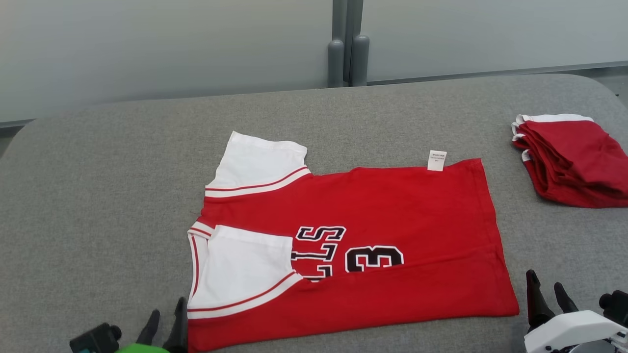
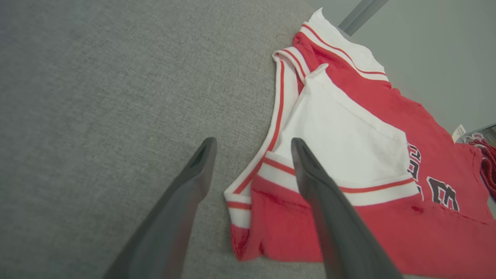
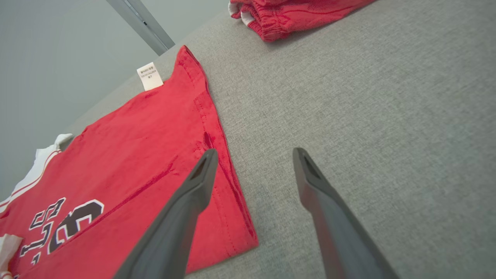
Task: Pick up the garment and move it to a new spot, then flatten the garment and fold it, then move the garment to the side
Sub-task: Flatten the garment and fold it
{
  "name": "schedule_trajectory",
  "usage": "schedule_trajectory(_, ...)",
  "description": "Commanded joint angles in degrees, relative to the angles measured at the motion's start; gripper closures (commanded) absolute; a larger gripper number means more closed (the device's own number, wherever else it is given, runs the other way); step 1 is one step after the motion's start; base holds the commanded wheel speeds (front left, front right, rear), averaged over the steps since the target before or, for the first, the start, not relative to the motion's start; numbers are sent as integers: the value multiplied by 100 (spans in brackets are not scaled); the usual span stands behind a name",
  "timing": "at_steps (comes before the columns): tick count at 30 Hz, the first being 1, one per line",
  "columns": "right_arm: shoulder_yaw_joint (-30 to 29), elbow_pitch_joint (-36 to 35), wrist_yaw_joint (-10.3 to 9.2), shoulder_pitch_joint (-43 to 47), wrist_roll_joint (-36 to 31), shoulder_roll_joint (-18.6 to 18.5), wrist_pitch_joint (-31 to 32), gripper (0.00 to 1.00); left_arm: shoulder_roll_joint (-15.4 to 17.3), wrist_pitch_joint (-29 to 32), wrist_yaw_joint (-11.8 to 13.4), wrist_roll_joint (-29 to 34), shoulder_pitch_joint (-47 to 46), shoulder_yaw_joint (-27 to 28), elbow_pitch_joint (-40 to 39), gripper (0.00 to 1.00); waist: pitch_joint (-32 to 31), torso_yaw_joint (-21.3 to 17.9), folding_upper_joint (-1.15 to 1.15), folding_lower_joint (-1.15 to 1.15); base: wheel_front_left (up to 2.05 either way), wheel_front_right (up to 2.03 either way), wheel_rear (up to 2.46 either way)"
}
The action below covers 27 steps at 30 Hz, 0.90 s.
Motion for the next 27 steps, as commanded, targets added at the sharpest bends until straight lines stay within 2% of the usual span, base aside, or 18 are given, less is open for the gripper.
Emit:
schedule_trajectory(1,-23,-90,0,-74,-65,-22,22,0,96,49,33,117,-243,-12,-85,0,19,-2,30,0,0,0,0)
schedule_trajectory(11,182,-752,0,-365,-394,-23,289,0,493,756,-53,639,-1764,-356,-162,0,317,-106,30,0,0,0,0)
schedule_trajectory(18,378,-1240,0,-816,-591,-23,493,0,290,1204,-39,836,-3166,-490,515,0,881,-330,30,0,0,0,0)
schedule_trajectory(27,671,-1566,0,-1531,-754,-21,593,0,200,1250,-109,1176,-4501,-638,1642,0,1634,-685,30,0,0,0,0)
